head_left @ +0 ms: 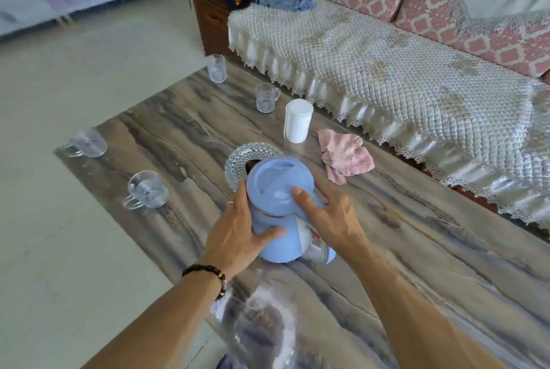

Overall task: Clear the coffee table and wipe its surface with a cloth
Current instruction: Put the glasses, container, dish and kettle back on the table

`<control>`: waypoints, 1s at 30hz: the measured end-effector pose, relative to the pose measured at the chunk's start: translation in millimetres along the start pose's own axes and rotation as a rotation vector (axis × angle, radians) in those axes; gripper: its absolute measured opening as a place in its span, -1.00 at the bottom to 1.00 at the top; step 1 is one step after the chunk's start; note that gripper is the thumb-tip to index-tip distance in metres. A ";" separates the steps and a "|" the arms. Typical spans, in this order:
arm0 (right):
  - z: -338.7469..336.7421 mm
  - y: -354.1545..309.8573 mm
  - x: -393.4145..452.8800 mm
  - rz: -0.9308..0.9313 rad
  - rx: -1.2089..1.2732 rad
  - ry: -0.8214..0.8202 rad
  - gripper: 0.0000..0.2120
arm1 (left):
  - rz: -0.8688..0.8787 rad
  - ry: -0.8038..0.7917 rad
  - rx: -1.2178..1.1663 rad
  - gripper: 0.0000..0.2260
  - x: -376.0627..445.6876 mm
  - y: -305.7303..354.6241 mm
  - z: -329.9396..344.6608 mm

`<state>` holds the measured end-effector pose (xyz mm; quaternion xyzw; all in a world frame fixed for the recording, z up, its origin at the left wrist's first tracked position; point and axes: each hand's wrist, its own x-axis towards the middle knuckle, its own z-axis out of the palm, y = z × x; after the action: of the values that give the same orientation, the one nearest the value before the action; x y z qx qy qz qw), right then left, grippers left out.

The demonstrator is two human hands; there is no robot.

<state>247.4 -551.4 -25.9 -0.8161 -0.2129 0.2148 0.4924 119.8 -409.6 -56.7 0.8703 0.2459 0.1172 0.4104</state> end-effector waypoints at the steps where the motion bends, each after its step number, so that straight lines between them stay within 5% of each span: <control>1: 12.6 -7.0 1.9 -0.022 -0.002 -0.040 -0.59 | -0.023 0.030 0.002 -0.10 -7.3 -8.3 -11.7; 12: 147.7 -60.9 50.1 -0.185 -0.059 -0.431 -0.83 | -0.217 0.307 0.050 -0.25 -53.5 -96.7 -96.0; 26: 180.2 -44.4 78.6 -0.240 -0.174 -0.453 -0.94 | -0.326 0.348 0.200 -0.22 -52.5 -116.1 -90.6; 30: 171.7 -45.6 75.0 -0.242 -0.401 -0.454 -0.56 | -0.337 0.406 0.373 -0.25 -48.3 -96.0 -91.5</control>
<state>206.3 -367.9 -68.2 -0.7969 -0.4509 0.2849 0.2837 9.7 -322.8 -72.7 0.8364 0.4807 0.1718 0.1998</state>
